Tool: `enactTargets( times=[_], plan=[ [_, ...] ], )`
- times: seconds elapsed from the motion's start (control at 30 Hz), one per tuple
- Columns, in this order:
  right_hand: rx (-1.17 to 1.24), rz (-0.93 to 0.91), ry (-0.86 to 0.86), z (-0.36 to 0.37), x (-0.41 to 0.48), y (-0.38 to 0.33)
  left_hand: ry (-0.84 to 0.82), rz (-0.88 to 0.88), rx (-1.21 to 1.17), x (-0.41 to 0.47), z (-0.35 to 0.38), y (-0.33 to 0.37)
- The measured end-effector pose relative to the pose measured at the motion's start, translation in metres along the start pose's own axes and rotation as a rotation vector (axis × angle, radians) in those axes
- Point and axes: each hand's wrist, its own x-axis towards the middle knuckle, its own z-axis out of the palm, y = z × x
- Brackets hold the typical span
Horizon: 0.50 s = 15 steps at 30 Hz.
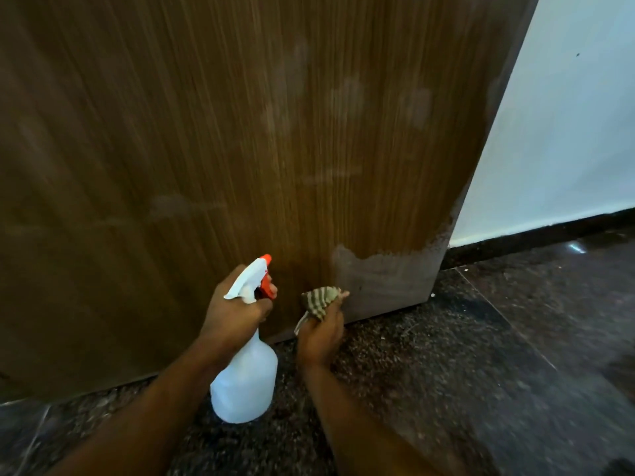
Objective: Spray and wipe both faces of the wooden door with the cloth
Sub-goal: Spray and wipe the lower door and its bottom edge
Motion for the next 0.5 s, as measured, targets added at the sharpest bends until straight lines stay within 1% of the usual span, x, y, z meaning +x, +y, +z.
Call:
enactTargets(
  times=[0.03, 0.1, 0.13, 0.17, 0.2, 0.23, 0.3, 0.33, 0.4, 0.43, 0.47, 0.5],
  plan=[
    [0.054, 0.176, 0.032, 0.001, 0.013, -0.008, -0.014, 0.002, 0.013, 0.001, 0.000, 0.000],
    [0.277, 0.513, 0.271, -0.008, 0.049, -0.025, -0.022, 0.013, 0.010, 0.002, 0.001, 0.003],
    [0.367, 0.594, 0.374, -0.016, 0.065, -0.034, -0.020, 0.014, 0.001, 0.002, 0.002, 0.004],
    [0.409, 0.607, 0.431, -0.026, 0.077, -0.048, -0.019, 0.012, -0.010, 0.004, 0.002, 0.005],
    [0.389, 0.539, 0.475, -0.034, 0.086, -0.064, -0.023, 0.011, -0.019, 0.005, 0.004, 0.008],
    [0.369, 0.422, 0.502, -0.042, 0.092, -0.080, -0.034, 0.016, -0.026, 0.007, 0.005, 0.011],
    [0.305, 0.147, 0.486, -0.049, 0.098, -0.101, -0.063, 0.029, -0.012, 0.014, 0.009, 0.017],
    [0.223, 0.057, 0.472, -0.049, 0.095, -0.108, -0.073, 0.034, 0.001, 0.018, 0.011, 0.020],
    [0.094, -0.042, 0.405, -0.039, 0.077, -0.105, -0.073, 0.046, 0.027, 0.026, 0.015, 0.025],
    [0.087, -0.035, 0.359, -0.035, 0.066, -0.093, -0.074, 0.053, 0.036, 0.029, 0.018, 0.025],
    [0.126, 0.033, 0.319, -0.030, 0.058, -0.079, -0.077, 0.056, 0.043, 0.029, 0.022, 0.025],
    [0.173, 0.179, 0.283, -0.026, 0.054, -0.059, -0.079, 0.056, 0.048, 0.028, 0.025, 0.025]
  ],
)
